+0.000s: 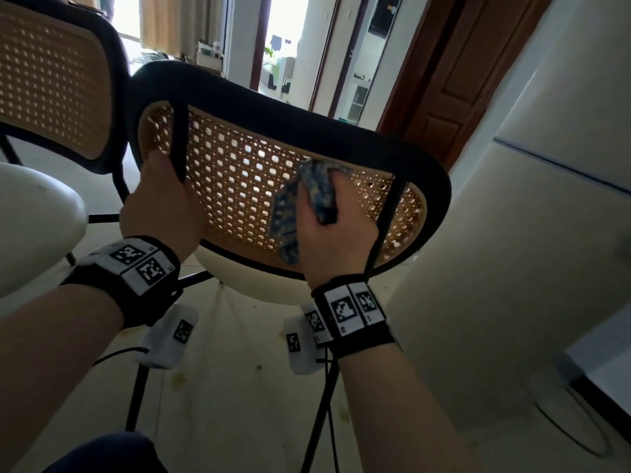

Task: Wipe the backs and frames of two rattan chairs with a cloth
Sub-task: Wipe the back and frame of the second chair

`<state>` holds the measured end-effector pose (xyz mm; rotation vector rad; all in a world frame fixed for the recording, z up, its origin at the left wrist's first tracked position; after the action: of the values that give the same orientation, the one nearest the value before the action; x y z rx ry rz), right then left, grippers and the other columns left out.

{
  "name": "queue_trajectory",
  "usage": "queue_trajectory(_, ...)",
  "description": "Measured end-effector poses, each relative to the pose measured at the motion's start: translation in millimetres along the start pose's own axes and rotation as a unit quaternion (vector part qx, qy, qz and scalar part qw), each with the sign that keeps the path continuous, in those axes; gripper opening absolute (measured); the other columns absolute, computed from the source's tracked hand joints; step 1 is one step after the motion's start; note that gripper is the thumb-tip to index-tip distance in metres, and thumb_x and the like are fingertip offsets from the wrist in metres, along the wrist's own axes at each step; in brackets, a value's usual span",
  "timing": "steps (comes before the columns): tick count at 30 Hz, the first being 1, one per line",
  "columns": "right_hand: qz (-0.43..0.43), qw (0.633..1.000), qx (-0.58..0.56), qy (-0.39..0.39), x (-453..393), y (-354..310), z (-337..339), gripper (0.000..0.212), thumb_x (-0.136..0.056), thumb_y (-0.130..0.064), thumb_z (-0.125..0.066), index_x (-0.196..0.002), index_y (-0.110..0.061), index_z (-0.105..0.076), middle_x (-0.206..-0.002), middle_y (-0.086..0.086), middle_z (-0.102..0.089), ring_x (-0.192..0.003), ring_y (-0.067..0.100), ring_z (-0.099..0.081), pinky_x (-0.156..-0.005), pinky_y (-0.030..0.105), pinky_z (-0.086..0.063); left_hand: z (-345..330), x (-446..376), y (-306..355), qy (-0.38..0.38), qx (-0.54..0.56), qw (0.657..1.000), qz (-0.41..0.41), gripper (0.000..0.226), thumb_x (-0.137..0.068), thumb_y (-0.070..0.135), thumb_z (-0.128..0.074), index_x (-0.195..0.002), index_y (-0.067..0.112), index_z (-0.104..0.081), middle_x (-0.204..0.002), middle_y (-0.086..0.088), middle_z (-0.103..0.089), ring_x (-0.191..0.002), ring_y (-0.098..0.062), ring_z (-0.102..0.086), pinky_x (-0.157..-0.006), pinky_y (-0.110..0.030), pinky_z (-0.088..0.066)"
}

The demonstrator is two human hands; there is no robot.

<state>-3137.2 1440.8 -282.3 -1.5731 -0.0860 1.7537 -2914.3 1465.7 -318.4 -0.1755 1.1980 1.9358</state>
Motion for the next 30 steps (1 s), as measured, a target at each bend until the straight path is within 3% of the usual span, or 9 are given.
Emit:
queue_trajectory(3, -0.058, 0.998, -0.012, 0.029, -6.3, 14.8, 13.2, 0.029, -0.086, -0.048, -0.058, -0.111, -0.034, -0.053, -0.077, -0.029, -0.056, -0.079, -0.017, -0.055, -0.064, 0.001, -0.045, -2.0, -1.0, 1.4, -0.005, -0.007, 1.0, -0.007, 0.042, -0.101, 0.024, -0.041, -0.141, 0.014, -0.03, -0.13, -0.021, -0.054, -0.102, -0.051, -0.058, -0.085, -0.053, -0.043)
queue_trajectory(6, -0.113, 0.987, -0.043, 0.104, -9.3, 26.1, 27.8, 0.032, -0.087, -0.042, -0.059, -0.115, -0.027, -0.057, -0.084, -0.031, -0.053, -0.085, -0.028, -0.048, -0.066, -0.009, -0.033, -4.2, -3.5, 1.0, -0.013, -0.008, 1.0, -0.012, 0.041, -0.101, 0.026, -0.042, -0.14, 0.014, -0.032, -0.129, -0.02, -0.054, -0.1, -0.05, -0.059, -0.085, -0.054, -0.044)
queue_trajectory(10, -0.12, 0.981, -0.055, 0.139, -4.0, 28.7, 29.0, 0.032, -0.091, -0.037, -0.057, -0.12, -0.022, -0.057, -0.094, -0.031, -0.054, -0.091, -0.026, -0.049, -0.072, -0.008, -0.033, -5.8, -3.7, -8.4, -0.014, -0.018, 1.0, -0.018, 0.042, -0.102, 0.027, -0.041, -0.139, 0.01, -0.033, -0.131, -0.02, -0.054, -0.098, -0.05, -0.059, -0.084, -0.054, -0.044)
queue_trajectory(15, -0.041, 0.999, -0.022, 0.004, 10.0, 6.7, -7.8, 0.031, -0.091, -0.038, -0.057, -0.121, -0.03, -0.053, -0.089, -0.037, -0.054, -0.086, -0.028, -0.047, -0.072, -0.009, -0.033, -3.5, -4.6, -16.4, -0.012, -0.004, 0.998, -0.057, 0.045, -0.104, 0.03, -0.039, -0.144, 0.011, -0.031, -0.14, -0.015, -0.049, -0.1, -0.046, -0.059, -0.082, -0.049, -0.042)
queue_trajectory(17, 0.001, 0.997, -0.003, -0.071, 16.9, -1.8, -32.3, 0.033, -0.092, -0.029, -0.06, -0.124, -0.024, -0.057, -0.09, -0.022, -0.059, -0.08, -0.015, -0.05, -0.07, -0.002, -0.038, -2.0, -6.0, -17.3, -0.015, 0.004, 0.997, -0.073, 0.042, -0.104, 0.031, -0.04, -0.14, 0.012, -0.035, -0.139, -0.013, -0.05, -0.1, -0.044, -0.059, -0.081, -0.047, -0.042)
queue_trajectory(21, 0.079, 0.983, 0.02, -0.165, 25.5, -21.5, -79.2, 0.03, -0.091, -0.018, -0.06, -0.12, -0.014, -0.064, -0.085, 0.007, -0.07, -0.066, 0.018, -0.061, -0.061, 0.027, -0.044, 2.3, -10.2, -19.8, -0.015, -0.001, 0.996, -0.086, 0.033, -0.101, 0.032, -0.042, -0.128, 0.014, -0.04, -0.125, -0.012, -0.057, -0.095, -0.042, -0.061, -0.074, -0.041, -0.038)
queue_trajectory(24, 0.067, 0.968, 0.033, -0.239, 33.0, -25.4, -109.6, 0.029, -0.09, -0.015, -0.059, -0.119, -0.015, -0.064, -0.084, 0.011, -0.071, -0.069, 0.028, -0.064, -0.062, 0.027, -0.044, 2.5, -11.7, -22.5, -0.015, -0.013, 0.995, -0.097, 0.025, -0.101, 0.035, -0.042, -0.118, 0.016, -0.039, -0.117, -0.009, -0.058, -0.092, -0.041, -0.061, -0.072, -0.041, -0.037)
queue_trajectory(27, 0.034, 0.953, 0.044, -0.299, 44.5, -22.8, -131.6, 0.032, -0.091, -0.014, -0.055, -0.123, -0.015, -0.062, -0.097, 0.013, -0.07, -0.084, 0.031, -0.064, -0.072, 0.035, -0.051, 2.7, -13.4, -22.8, -0.017, -0.018, 0.994, -0.103, 0.026, -0.101, 0.035, -0.042, -0.118, 0.015, -0.04, -0.117, -0.009, -0.058, -0.091, -0.041, -0.062, -0.072, -0.043, -0.041)
queue_trajectory(30, -0.006, 0.948, 0.046, -0.315, 45.1, -20.0, -142.7, 0.024, -0.09, -0.018, -0.057, -0.111, -0.015, -0.068, -0.098, 0.01, -0.07, -0.089, 0.026, -0.063, -0.071, 0.024, -0.04, 2.7, -12.6, -21.8, -0.023, -0.009, 0.994, -0.106, 0.031, -0.102, 0.033, -0.042, -0.127, 0.015, -0.041, -0.122, -0.008, -0.057, -0.094, -0.042, -0.062, -0.079, -0.052, -0.049)
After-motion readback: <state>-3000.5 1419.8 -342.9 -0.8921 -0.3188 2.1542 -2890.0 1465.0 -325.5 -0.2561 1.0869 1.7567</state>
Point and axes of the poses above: each hand's wrist, its own x-axis away from the middle knuckle, its own z-axis out of the back of the hand, y = z × x, the point moved 5 cm from there along -x, towards the middle knuckle
